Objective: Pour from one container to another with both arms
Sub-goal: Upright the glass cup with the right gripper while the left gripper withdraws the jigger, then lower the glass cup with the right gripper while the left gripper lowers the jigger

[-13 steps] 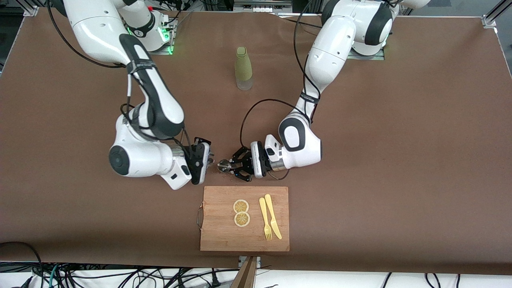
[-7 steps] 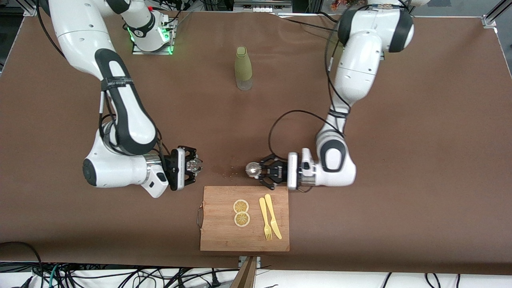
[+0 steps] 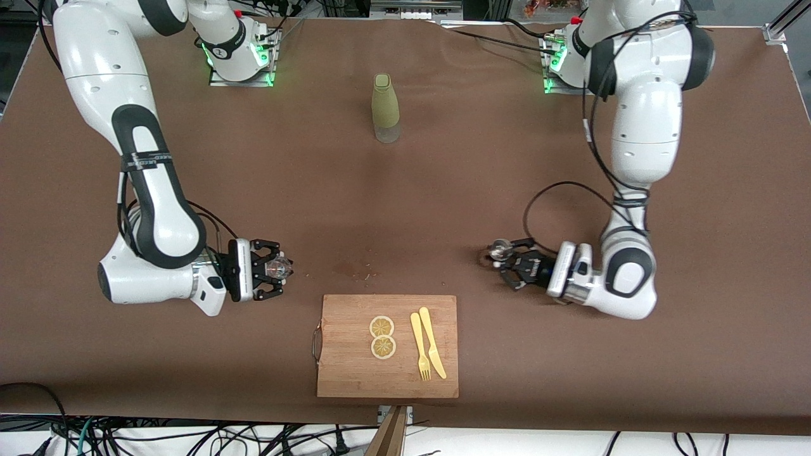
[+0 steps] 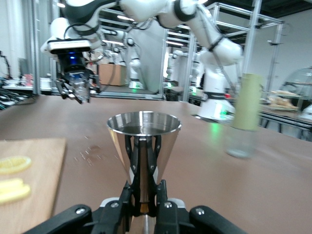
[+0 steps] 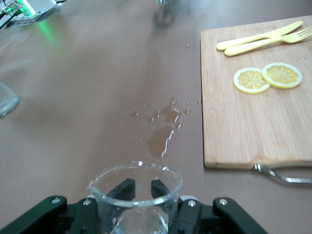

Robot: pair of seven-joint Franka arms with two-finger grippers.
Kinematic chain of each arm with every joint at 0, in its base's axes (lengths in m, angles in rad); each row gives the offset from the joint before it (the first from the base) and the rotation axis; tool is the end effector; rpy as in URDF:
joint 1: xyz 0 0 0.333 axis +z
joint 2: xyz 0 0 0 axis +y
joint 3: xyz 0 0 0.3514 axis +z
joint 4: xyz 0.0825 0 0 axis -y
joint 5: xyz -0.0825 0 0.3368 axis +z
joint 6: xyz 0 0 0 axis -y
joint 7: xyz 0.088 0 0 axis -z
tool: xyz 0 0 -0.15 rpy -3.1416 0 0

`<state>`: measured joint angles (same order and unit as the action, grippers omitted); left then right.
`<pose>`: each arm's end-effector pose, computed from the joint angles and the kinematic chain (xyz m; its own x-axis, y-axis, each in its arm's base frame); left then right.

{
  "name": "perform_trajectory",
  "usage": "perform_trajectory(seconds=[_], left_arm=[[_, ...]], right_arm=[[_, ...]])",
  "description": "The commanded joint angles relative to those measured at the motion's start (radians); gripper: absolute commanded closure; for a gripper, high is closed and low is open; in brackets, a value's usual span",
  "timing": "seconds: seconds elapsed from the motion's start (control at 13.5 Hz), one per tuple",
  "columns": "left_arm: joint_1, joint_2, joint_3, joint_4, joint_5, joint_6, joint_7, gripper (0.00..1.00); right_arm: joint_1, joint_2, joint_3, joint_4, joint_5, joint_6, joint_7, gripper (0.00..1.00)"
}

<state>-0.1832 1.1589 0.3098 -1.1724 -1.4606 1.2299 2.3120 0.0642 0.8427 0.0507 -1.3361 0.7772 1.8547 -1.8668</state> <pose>0.6611 -0.1634 0.1595 0.0357 -0.1409 0.9894 -0.9290 0.3603 0.0848 0.6842 0.1548 0.2422 0.0493 0.7219 0.6903 0.9724 0.1233 -0.1983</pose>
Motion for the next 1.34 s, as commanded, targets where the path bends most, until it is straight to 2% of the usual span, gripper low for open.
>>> perform_trajectory(seconds=[0.0,0.22,0.45,0.59,0.74,0.89,1.26], left_arm=[[0.126,-0.019,-0.024,0.002,0.141,-0.104,0.082,1.0],[0.241,-0.016,-0.046,0.007,0.274,-0.161,0.167,1.0],[0.332,0.004,-0.051,0.031,0.362,-0.148,0.273,1.0],[0.344,0.004,-0.049,0.036,0.384,-0.121,0.368,1.0],[0.364,0.007,-0.049,0.037,0.388,-0.116,0.382,1.0],[0.379,0.012,-0.046,0.037,0.422,-0.066,0.44,1.0],[0.401,0.027,-0.047,0.036,0.437,-0.058,0.442,1.0]], right_arm=[[-0.065,-0.019,0.012,-0.061,0.042,-0.025,-0.131,0.75],[-0.138,-0.019,0.011,-0.124,0.108,-0.08,-0.297,0.75],[-0.204,-0.019,0.011,-0.221,0.155,-0.086,-0.464,0.75],[-0.243,-0.017,0.011,-0.25,0.168,-0.123,-0.526,0.75],[-0.277,-0.011,0.012,-0.268,0.169,-0.156,-0.571,0.75],[-0.306,0.012,0.011,-0.276,0.215,-0.198,-0.627,0.75],[-0.368,0.07,0.011,-0.276,0.226,-0.244,-0.709,0.75]])
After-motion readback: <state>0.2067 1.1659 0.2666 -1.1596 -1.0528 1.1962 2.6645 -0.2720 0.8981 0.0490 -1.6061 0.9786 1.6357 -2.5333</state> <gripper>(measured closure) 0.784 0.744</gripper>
